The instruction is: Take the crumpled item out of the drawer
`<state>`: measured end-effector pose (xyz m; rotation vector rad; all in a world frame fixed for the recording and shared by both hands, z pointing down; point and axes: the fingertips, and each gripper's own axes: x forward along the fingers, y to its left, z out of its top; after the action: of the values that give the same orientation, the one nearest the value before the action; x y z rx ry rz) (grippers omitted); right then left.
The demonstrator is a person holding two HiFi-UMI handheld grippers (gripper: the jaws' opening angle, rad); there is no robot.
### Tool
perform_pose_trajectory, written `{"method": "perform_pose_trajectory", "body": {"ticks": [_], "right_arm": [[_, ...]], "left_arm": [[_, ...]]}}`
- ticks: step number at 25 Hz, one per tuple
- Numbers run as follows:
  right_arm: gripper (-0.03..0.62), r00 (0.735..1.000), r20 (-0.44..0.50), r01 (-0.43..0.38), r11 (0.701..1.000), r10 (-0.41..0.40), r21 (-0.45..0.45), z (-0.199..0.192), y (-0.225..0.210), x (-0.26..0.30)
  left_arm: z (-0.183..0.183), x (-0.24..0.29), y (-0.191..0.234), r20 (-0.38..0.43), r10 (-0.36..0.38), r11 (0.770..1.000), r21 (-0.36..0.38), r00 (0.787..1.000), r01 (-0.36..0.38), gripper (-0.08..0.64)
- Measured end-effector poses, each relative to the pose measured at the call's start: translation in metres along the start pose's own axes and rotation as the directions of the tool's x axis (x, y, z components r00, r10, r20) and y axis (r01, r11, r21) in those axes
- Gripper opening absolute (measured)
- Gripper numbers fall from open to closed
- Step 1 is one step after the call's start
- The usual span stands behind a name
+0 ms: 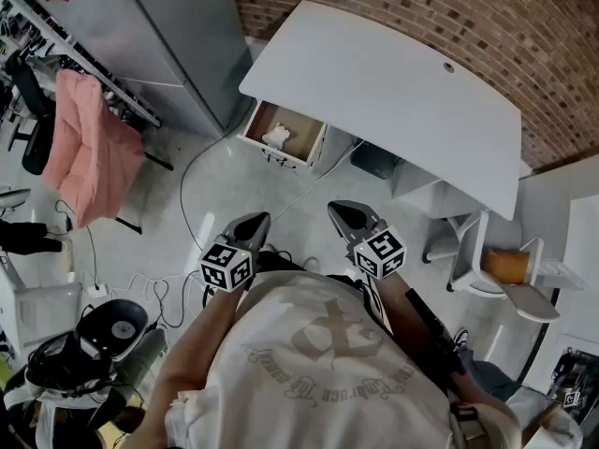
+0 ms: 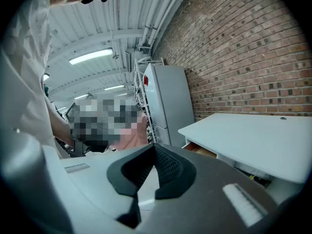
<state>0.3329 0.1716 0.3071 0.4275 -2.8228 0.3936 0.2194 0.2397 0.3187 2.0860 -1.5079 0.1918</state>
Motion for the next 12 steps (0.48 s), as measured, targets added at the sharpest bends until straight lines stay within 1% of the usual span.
{"method": "perform_pose_trajectory", "body": {"ticks": [3,7,12], "right_arm": [[0.006,1.0,-0.006,-0.009,1.0,0.009,-0.009,-0.007,0.004,-0.01],[0.007,1.0,0.007,0.002,1.0,-0.003,0.025,-0.014,0.002,-0.021],[0.006,1.0,-0.01,-0.016,1.0,0.016,0.024,-0.021,0.007,-0.025]], "left_arm": [[-0.004,-0.002,-0.01,0.008,0.01,1.0,-0.002,1.0,-0.01,0.003],[-0.008,-0.007,-0.022,0.006,0.016,1.0,0.008,1.0,-0.016,0.003],[-0.012,-0.019,-0.027,0.012,0.052,0.999,0.005,0.999,-0.052,0.003]]}}
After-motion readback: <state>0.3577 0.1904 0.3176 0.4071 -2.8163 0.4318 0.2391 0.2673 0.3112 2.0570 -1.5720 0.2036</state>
